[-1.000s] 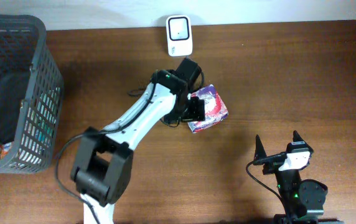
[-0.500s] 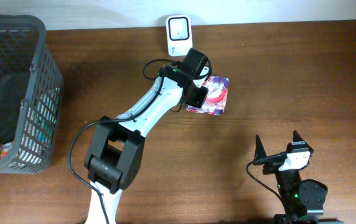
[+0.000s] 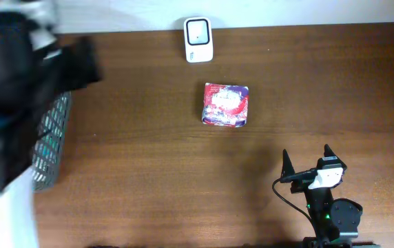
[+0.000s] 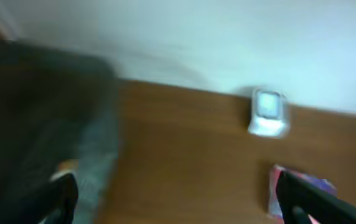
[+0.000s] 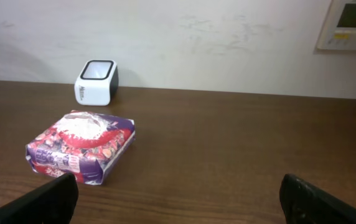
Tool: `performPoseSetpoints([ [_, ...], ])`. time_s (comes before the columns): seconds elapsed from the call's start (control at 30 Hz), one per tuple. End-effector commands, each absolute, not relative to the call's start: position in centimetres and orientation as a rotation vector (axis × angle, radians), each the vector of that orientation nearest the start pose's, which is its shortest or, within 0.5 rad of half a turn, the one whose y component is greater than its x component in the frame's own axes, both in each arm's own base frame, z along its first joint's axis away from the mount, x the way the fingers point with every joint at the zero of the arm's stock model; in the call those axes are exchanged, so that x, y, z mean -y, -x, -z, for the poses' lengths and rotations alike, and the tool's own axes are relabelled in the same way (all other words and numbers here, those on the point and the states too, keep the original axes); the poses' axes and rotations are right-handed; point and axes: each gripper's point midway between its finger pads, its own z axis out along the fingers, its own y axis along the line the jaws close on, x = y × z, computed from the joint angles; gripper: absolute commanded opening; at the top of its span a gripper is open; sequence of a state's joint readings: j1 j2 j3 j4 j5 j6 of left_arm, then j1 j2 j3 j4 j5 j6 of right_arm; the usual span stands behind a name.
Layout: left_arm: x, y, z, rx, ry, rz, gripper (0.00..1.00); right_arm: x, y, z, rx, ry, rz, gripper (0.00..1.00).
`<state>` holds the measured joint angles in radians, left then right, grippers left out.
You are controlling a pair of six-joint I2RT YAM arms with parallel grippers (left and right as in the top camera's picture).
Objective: Scan the item barcode
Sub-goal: 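Reach the left gripper into the basket and grasp the white tube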
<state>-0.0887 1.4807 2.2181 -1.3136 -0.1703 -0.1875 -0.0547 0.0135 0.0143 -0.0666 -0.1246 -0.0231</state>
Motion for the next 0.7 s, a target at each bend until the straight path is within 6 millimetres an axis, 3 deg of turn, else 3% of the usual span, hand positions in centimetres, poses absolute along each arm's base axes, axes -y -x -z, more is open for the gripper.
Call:
performPoseSetpoints([
  [0.0,-12.7,-29.1,-45.0,-2.093,0.632,-0.378,0.95,-0.6,-24.6,-15.8,-1.639,0.06,-0.039,0.99],
  [0.07,-16.9,-28.3,-43.4,-2.108,0.781,-0.458,0.92,-0.6,-24.6,-15.8,-1.638,0.06,-0.039,0.99],
  [0.13,-20.4,-29.5,-40.2,-2.182,0.881,-0.505,0.91,-0.6,-24.6,-15.8,-1.638,0.06,-0.039,0.99],
  [0.27,-25.0,-35.5,-30.3,-2.464,0.845,-0.542,0.93,-0.6,-24.6,-15.8,-1.638,0.06,-0.039,0.99],
  [0.33,-25.0,-37.0,-23.6,-2.649,0.875,-0.353,0.98,-0.6,-24.6,-15.8,-1.638,0.06,-0.039,0.99],
  [0.37,-25.4,-36.9,-21.5,-2.708,0.901,-0.332,0.99,-0.6,-24.6,-15.8,-1.638,0.06,-0.039,0.99],
  [0.43,-24.4,-37.9,-16.6,-2.86,0.758,-0.079,0.99,-0.6,-24.6,-15.8,-1.639,0.06,-0.039,0.99],
  [0.47,-23.8,-38.3,-15.2,-2.89,0.708,0.031,1.0,-0.6,-24.6,-15.8,-1.639,0.06,-0.039,0.99],
  [0.53,-23.8,-38.2,-11.3,-2.98,0.727,0.093,0.99,-0.6,-24.6,-15.8,-1.639,0.06,-0.039,0.98],
  [0.57,-23.8,-38.0,-10.0,-3.01,0.737,0.099,0.98,-0.6,-24.6,-15.8,-1.639,0.06,-0.039,0.99],
  [0.6,-24.2,-37.4,-8.6,-3.062,0.752,0.069,0.9,-0.6,-24.6,-15.8,-1.639,0.06,-0.039,0.99],
  [0.67,-24.2,-37.2,-7.0,-3.103,0.762,0.08,0.88,-0.6,-24.6,-15.8,-1.638,0.06,-0.039,0.98],
])
